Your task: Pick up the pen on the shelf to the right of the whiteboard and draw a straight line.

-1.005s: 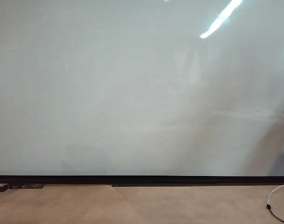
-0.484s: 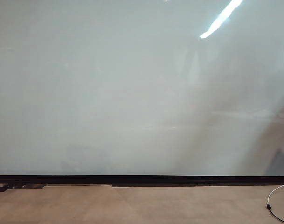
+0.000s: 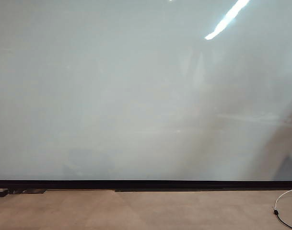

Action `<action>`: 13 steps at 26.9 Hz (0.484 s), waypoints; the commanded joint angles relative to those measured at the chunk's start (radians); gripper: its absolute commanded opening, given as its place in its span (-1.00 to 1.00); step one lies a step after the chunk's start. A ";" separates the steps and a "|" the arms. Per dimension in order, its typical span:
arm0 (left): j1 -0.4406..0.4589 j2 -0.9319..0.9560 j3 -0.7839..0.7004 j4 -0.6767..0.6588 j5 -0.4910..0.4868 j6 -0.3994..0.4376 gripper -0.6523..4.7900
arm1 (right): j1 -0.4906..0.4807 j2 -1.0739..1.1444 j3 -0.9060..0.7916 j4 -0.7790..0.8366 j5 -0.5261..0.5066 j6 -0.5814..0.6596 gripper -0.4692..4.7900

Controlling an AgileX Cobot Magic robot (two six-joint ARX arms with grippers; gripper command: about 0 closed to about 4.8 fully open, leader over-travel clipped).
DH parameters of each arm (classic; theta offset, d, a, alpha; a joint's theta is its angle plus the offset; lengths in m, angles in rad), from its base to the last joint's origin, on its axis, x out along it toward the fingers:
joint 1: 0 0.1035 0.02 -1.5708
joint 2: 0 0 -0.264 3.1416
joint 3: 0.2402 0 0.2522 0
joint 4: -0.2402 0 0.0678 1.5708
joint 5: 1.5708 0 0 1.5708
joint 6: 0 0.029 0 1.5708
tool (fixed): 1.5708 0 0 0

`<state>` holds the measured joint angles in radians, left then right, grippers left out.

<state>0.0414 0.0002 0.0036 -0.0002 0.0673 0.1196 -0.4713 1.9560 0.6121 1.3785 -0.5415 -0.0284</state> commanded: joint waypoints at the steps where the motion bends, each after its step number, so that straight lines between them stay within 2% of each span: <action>1: 0.000 0.000 0.003 0.009 0.000 0.003 -0.78 | 0.000 -0.005 0.002 0.022 0.000 -0.002 0.17; 4: 0.000 0.000 0.003 0.009 0.000 0.003 -0.78 | 0.000 -0.005 0.003 0.025 0.000 -0.002 -0.04; 13: 0.000 0.000 0.003 0.009 0.000 0.003 -0.78 | 0.001 -0.005 0.003 0.031 0.000 -0.006 -0.04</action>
<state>0.0414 0.0002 0.0036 -0.0002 0.0673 0.1196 -0.4713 1.9560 0.6121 1.3849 -0.5415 -0.0319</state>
